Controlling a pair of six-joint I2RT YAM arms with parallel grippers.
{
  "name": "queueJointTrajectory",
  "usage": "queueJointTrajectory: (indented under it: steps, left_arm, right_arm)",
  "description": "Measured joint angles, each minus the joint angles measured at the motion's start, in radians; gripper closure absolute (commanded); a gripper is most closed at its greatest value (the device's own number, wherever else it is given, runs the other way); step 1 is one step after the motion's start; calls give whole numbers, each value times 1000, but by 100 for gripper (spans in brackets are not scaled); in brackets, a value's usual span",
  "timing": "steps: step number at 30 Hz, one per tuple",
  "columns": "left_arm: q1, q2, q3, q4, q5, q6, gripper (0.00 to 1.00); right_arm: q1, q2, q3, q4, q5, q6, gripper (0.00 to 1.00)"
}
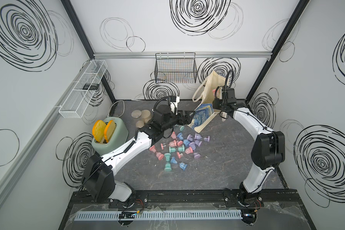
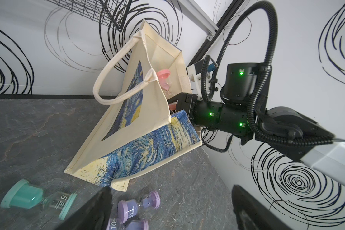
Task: Put the hourglass into the canvas bag
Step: Place the hourglass in the canvas bag.
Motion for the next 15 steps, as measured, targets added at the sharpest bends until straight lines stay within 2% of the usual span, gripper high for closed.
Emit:
queueJointTrajectory:
  steps: [15]
  left_arm:
    - [31, -33, -43, 42, -3, -6, 4]
  right_arm:
    - [21, 8, 101, -79, 74, -27, 26]
